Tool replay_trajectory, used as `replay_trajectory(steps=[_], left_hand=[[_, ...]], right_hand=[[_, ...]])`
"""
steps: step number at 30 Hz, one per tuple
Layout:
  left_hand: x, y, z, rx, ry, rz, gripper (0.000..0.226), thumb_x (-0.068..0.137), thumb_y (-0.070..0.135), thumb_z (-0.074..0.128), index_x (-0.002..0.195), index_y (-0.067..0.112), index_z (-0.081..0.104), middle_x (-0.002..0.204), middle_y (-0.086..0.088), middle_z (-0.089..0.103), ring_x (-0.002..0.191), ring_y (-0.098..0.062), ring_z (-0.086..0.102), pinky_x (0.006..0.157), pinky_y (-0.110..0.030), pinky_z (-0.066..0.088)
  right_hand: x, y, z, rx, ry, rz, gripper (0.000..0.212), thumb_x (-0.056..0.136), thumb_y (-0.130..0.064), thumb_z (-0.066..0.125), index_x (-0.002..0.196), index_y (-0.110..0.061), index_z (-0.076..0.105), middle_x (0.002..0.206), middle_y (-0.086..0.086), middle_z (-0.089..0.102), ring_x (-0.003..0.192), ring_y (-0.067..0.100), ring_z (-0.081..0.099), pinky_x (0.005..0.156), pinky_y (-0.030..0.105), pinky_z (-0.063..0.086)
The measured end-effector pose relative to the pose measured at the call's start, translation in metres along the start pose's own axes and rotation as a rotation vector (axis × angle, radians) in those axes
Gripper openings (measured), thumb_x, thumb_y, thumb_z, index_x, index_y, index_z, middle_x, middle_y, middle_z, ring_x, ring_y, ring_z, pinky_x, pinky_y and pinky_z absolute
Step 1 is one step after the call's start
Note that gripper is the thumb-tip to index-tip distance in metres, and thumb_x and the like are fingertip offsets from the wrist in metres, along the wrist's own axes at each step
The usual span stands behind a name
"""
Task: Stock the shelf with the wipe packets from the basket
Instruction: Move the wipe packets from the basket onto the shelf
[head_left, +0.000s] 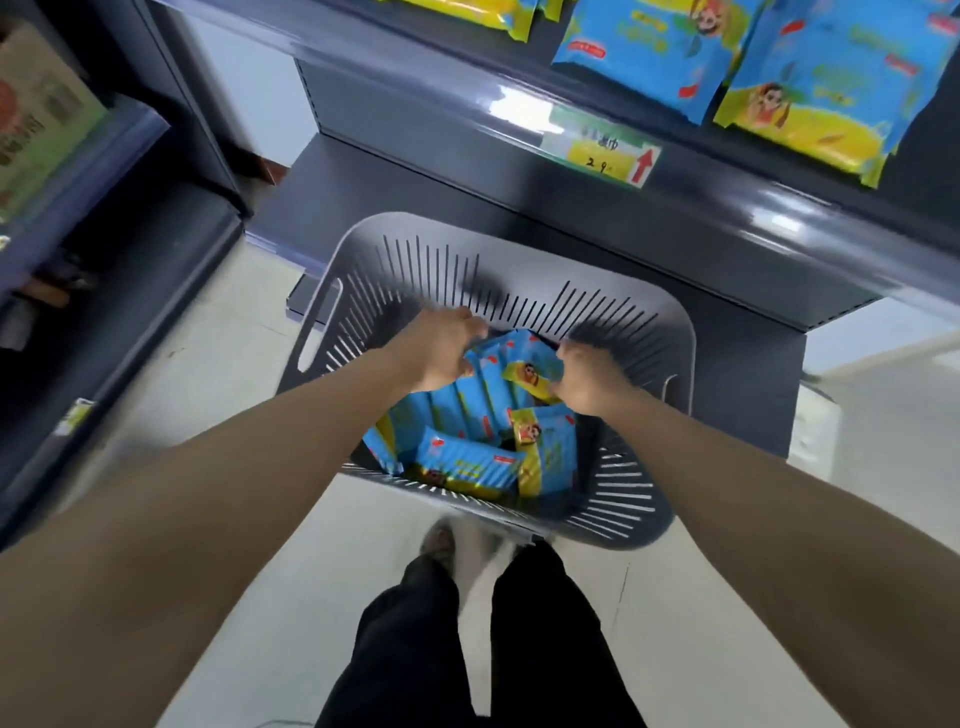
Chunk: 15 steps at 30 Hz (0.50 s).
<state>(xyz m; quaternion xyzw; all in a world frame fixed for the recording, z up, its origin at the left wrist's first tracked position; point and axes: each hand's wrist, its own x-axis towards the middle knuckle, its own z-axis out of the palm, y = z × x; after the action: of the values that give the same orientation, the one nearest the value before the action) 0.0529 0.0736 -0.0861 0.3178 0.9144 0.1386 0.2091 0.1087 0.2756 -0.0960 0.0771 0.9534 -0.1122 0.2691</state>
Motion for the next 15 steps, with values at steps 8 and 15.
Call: replay_trajectory(steps=[8, 15], left_hand=[[0.034, -0.010, 0.049, -0.150, -0.134, -0.143, 0.062, 0.084, 0.026, 0.067, 0.136, 0.008, 0.040, 0.136, -0.012, 0.046, 0.119, -0.030, 0.047, 0.094, -0.032, 0.038], [0.048, -0.008, 0.061, -0.204, -0.167, -0.212, 0.057, 0.072, 0.023, 0.077, 0.118, 0.010, 0.047, 0.117, -0.012, 0.055, 0.107, -0.028, 0.047, 0.086, -0.036, 0.045]], right_hand=[[0.043, 0.009, 0.028, 0.215, -0.176, 0.075, 0.070, 0.080, -0.051, 0.064, 0.131, -0.008, 0.042, 0.133, 0.013, 0.051, 0.120, 0.031, 0.049, 0.102, 0.044, 0.039], [0.046, 0.013, 0.026, 0.061, -0.216, 0.224, 0.090, 0.068, -0.059, 0.072, 0.135, -0.011, 0.036, 0.143, 0.018, 0.027, 0.133, 0.037, 0.027, 0.109, 0.046, 0.031]])
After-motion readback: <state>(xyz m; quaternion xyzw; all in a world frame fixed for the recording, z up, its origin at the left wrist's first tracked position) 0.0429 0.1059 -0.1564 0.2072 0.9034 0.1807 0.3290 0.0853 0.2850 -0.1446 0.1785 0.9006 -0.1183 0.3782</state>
